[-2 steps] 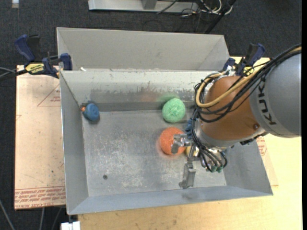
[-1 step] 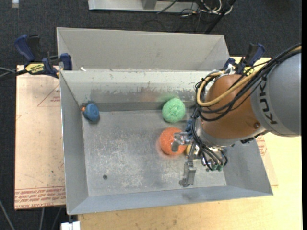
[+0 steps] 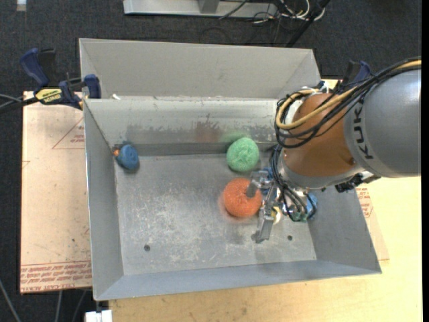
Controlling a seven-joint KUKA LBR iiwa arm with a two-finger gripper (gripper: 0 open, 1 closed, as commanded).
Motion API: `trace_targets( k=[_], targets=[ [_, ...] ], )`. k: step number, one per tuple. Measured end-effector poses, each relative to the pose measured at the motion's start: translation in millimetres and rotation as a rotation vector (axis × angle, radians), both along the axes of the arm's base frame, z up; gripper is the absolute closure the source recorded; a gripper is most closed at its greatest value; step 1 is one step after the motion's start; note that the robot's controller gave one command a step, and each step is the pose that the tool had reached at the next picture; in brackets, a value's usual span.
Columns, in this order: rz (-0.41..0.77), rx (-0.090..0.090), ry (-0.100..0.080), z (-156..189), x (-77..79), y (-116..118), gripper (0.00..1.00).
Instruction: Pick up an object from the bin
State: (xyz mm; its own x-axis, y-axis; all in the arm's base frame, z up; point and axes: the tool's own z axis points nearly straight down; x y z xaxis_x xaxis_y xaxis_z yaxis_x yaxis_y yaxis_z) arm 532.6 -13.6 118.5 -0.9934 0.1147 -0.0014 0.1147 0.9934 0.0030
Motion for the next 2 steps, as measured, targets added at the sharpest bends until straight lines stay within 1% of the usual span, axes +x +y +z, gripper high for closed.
trace_targets(
  k=[1,2],
  targets=[
    [0.12,-0.001,0.003,3.8,1.6,-41.5,0.0],
    [-0.066,0.0,0.001,-4.3,9.8,-17.2,0.0]
  ],
)
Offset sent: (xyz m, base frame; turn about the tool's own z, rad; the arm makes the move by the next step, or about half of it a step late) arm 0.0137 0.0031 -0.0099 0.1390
